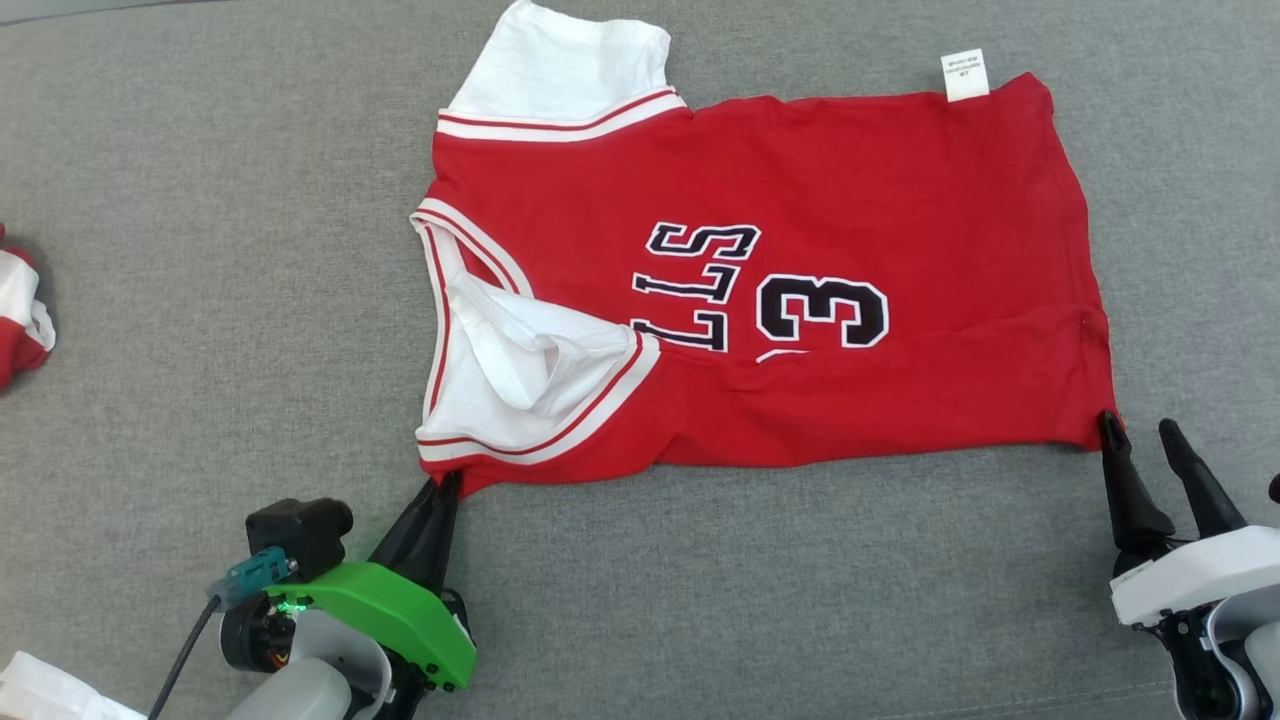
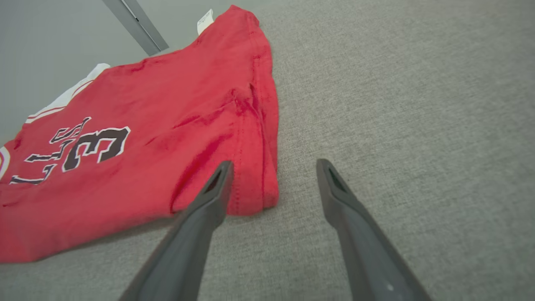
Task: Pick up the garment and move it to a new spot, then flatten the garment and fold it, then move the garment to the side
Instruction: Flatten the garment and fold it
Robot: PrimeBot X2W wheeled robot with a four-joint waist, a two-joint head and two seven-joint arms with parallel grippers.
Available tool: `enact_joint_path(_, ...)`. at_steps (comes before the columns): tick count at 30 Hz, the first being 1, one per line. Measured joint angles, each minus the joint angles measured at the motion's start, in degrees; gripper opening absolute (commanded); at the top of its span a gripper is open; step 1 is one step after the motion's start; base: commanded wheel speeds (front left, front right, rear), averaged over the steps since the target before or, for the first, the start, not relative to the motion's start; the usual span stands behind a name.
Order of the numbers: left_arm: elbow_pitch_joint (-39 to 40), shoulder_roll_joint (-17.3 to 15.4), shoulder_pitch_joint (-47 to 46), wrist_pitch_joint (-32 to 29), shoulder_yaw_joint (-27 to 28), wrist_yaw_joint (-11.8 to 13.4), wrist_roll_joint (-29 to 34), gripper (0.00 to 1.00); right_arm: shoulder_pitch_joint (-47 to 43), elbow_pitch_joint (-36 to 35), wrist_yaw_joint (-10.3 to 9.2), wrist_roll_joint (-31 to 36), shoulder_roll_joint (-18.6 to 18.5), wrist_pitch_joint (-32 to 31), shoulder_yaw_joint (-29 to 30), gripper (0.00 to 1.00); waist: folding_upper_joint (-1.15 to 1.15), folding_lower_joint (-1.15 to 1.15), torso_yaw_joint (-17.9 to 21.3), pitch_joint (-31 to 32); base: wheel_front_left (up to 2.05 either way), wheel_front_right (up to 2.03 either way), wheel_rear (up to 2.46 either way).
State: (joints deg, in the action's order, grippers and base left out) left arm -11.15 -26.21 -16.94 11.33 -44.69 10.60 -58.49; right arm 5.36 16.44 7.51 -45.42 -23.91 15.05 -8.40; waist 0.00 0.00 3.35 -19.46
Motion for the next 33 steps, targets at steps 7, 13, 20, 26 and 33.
enact_joint_path(7, 3.16, -1.12, 0.31, 0.16, 0.25, -0.04, -0.21, 0.00, 4.49, 7.59, -0.01, -4.72, 1.12, 0.11, -3.55, 1.00, 0.00, 0.00, -1.01, -0.18, 0.00, 0.00, 0.00)
enact_joint_path(13, 5.54, -1.64, 0.77, 0.01, 0.13, 0.09, -0.21, 0.00, 5.96, 8.93, -0.02, -8.36, -2.27, -0.38, -10.20, 0.00, 0.00, 0.00, -1.78, 0.37, 0.00, 0.00, 0.00)
enact_joint_path(20, 9.29, -3.00, 2.39, 0.41, 0.19, 0.47, 0.19, 0.00, 3.37, 5.44, 0.03, -9.07, -9.50, -0.32, -14.01, 0.00, 0.00, 0.00, -2.70, 1.33, 0.00, 0.00, 0.00)
enact_joint_path(26, 13.92, -5.69, 5.35, -1.58, -0.37, 1.30, -0.92, 0.00, -0.70, 0.68, 0.03, -10.00, -14.67, -0.24, -13.84, 0.00, 0.00, 0.00, -4.23, 1.75, 0.00, 0.00, 0.00)
enact_joint_path(33, 18.53, -8.06, 8.66, -4.68, -1.54, 2.42, -2.58, 0.00, -7.93, -3.70, 0.04, -10.49, -19.84, -0.42, -10.78, 0.00, 0.00, 0.00, -6.58, 1.60, 0.00, 0.00, 0.00)
